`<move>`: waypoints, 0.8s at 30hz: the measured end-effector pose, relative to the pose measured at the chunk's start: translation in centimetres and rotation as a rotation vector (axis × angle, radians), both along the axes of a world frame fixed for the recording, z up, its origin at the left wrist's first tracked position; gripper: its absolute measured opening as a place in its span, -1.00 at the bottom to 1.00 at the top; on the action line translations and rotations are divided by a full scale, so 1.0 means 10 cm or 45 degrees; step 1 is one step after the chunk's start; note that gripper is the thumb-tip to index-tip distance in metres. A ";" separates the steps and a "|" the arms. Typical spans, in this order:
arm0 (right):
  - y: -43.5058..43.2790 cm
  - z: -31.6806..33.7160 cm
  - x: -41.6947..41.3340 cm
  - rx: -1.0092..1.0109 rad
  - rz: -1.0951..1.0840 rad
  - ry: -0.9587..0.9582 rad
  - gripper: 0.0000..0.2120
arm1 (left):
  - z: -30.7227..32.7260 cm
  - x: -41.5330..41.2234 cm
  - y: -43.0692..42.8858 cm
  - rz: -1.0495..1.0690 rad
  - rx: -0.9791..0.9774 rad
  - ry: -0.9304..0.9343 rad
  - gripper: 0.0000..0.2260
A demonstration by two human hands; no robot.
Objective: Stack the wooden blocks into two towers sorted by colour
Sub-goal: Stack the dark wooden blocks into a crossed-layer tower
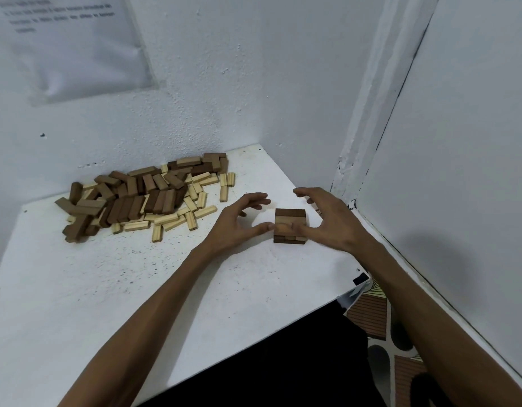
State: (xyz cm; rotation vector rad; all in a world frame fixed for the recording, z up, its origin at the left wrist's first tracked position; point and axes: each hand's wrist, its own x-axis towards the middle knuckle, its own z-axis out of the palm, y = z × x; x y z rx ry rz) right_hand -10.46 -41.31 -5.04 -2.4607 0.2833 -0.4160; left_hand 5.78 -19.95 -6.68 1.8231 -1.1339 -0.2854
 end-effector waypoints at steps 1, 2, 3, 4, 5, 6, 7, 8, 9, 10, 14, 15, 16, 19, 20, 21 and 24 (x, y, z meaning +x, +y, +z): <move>0.04 0.04 0.02 -0.022 0.012 -0.006 -0.33 | 0.02 0.03 0.04 0.011 0.022 -0.017 -0.52; 0.08 0.07 0.05 -0.042 0.028 -0.008 -0.36 | 0.04 0.07 0.08 0.027 0.049 -0.037 -0.56; 0.13 0.11 0.09 -0.057 0.037 -0.005 -0.38 | 0.06 0.11 0.13 0.047 0.076 -0.057 -0.58; 0.18 0.14 0.13 -0.063 0.038 0.009 -0.39 | 0.08 0.14 0.19 0.068 0.097 -0.074 -0.57; 0.24 0.17 0.19 -0.066 0.040 0.028 -0.39 | 0.09 0.17 0.25 0.088 0.112 -0.090 -0.56; 0.31 0.20 0.25 -0.069 0.055 0.043 -0.40 | 0.11 0.20 0.32 0.107 0.125 -0.108 -0.54; 0.37 0.22 0.32 -0.083 0.084 0.047 -0.40 | 0.12 0.23 0.39 0.128 0.145 -0.130 -0.53; 0.43 0.24 0.39 -0.101 0.126 0.040 -0.40 | 0.13 0.26 0.47 0.147 0.177 -0.155 -0.52; 0.49 0.24 0.46 -0.114 0.173 0.033 -0.41 | 0.15 0.30 0.55 0.165 0.217 -0.185 -0.51; 0.55 0.23 0.54 -0.115 0.217 0.030 -0.41 | 0.17 0.33 0.63 0.181 0.258 -0.223 -0.51; 0.79 0.20 0.87 -0.137 0.359 0.062 -0.44 | 0.24 0.46 0.95 0.280 0.390 -0.348 -0.51; 0.86 0.20 0.96 -0.137 0.394 0.063 -0.45 | 0.26 0.49 1.03 0.321 0.426 -0.357 -0.50; 0.92 0.20 1.04 -0.132 0.423 0.065 -0.45 | 0.27 0.52 1.10 0.357 0.454 -0.372 -0.49; 1.07 0.18 1.28 -0.135 0.464 0.067 -0.47 | 0.28 0.64 1.28 0.493 0.479 -0.395 -0.49; 1.11 0.17 1.36 -0.133 0.471 0.066 -0.48 | 0.28 0.69 1.33 0.544 0.482 -0.389 -0.48; 1.13 0.15 1.44 -0.129 0.476 0.069 -0.48 | 0.29 0.73 1.36 0.600 0.485 -0.368 -0.46; 1.20 0.12 1.66 -0.161 0.473 0.115 -0.50 | 0.28 0.89 1.41 0.716 0.459 -0.363 -0.43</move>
